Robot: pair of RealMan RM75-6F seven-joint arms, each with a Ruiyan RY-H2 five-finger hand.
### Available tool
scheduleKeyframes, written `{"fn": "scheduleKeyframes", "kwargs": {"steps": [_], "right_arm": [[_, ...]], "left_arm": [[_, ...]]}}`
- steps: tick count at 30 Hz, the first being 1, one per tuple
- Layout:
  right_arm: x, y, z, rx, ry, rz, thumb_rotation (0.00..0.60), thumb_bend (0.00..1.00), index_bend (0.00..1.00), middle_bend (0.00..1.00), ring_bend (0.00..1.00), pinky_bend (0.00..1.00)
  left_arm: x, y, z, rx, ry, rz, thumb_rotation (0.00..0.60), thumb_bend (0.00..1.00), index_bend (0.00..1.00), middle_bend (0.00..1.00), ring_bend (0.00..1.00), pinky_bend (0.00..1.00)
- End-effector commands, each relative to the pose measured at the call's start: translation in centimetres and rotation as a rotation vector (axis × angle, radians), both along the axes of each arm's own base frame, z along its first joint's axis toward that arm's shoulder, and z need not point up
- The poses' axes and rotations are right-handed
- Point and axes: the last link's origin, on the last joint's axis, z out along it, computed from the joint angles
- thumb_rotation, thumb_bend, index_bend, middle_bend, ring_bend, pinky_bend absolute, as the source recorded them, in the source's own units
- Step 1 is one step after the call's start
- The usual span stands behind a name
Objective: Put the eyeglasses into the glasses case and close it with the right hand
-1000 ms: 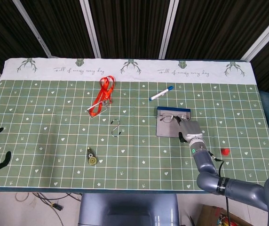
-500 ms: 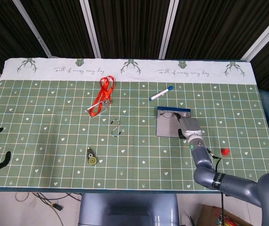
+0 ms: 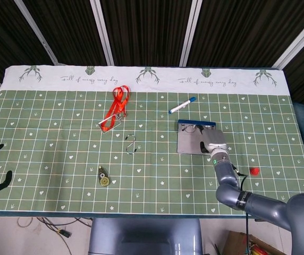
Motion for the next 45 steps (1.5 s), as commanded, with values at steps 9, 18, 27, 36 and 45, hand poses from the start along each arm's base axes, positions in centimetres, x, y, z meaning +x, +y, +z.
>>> {"fn": "scheduleKeyframes", "kwargs": {"steps": [9,18,27,36,45], "right_arm": [[0.1,-0.2,-0.1,-0.007,0.015,-0.007,0.600,0.67,0.06,0.73,0.80,0.82],[0.9,0.4,1.4,-0.011,-0.037,0.000,0.600,0.64,0.03,0.73,0.80,0.82],[1.0,4.2,3.2,-0.011,-0.062,0.089,0.600,0.37,0.04,0.44,0.53,0.51],[-0.3,6.3,2.3,-0.076,-0.071,0.208,0.600,0.35,0.21,0.30,0.31,0.28],[-1.0,5.7,0.9,-0.072,-0.031,0.243,0.600,0.23,0.24,0.27,0.28,0.22]], "left_arm": [[0.0,0.0,0.0,0.000,0.001,0.001,0.600,0.39,0.12,0.00,0.00,0.00],[-0.1,0.0,0.1,-0.002,0.001,0.002,0.600,0.39,0.12,0.00,0.00,0.00],[-0.1,0.0,0.0,-0.009,0.010,0.001,0.600,0.39,0.14,0.00,0.00,0.00],[0.1,-0.1,-0.1,-0.007,0.012,-0.003,0.600,0.39,0.14,0.00,0.00,0.00],[0.0,-0.1,-0.2,-0.006,0.016,0.001,0.600,0.39,0.15,0.00,0.00,0.00]]}}
